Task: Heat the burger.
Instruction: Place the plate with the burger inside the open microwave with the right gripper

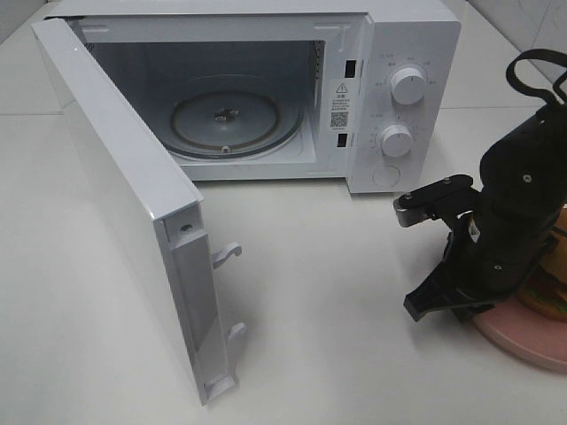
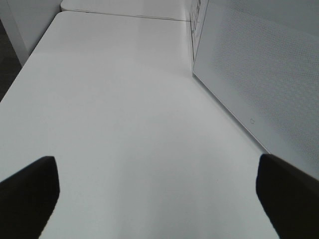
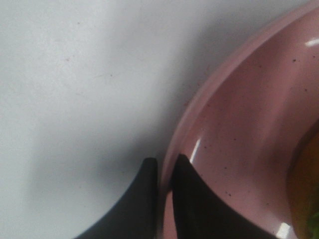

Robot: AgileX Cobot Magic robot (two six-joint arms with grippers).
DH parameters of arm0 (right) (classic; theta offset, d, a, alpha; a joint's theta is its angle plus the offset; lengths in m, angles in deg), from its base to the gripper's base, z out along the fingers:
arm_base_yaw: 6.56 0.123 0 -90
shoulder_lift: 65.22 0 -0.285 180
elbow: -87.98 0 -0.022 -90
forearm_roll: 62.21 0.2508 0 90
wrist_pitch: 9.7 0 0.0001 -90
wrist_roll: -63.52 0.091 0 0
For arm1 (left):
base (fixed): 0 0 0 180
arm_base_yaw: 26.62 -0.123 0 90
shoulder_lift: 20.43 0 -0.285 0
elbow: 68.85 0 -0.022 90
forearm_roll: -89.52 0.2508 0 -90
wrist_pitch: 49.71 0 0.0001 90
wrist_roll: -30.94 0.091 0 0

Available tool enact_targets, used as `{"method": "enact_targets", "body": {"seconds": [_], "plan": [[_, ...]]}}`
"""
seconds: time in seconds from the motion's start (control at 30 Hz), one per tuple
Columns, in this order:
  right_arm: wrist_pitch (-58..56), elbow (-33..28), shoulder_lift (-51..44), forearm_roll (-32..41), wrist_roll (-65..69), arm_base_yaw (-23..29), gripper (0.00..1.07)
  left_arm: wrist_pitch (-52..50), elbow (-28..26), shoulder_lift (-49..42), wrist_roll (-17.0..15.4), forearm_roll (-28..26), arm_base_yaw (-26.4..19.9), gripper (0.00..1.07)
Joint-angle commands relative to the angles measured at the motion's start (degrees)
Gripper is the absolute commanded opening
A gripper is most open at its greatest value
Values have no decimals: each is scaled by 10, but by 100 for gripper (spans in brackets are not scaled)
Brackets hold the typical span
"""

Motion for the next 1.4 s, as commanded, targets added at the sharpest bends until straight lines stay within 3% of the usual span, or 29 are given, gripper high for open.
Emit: {"method": "enact_targets", "body": {"seconds": [0.03,0.3,0.73,1.4], "plan": [[-7,-5,12,-40,49,24,0,-7,1,-6,0,-3,-1,100],[-33,-5,12,-103,122,62,0,-7,1,-6,0,-3,-1,100],[-73,-5,-6,-146,163,99,0,-7,1,-6,0,-3,-1,100],[-180,-5,-119,-190,164,99,0,-7,1,-6,0,-3,-1,100]]}}
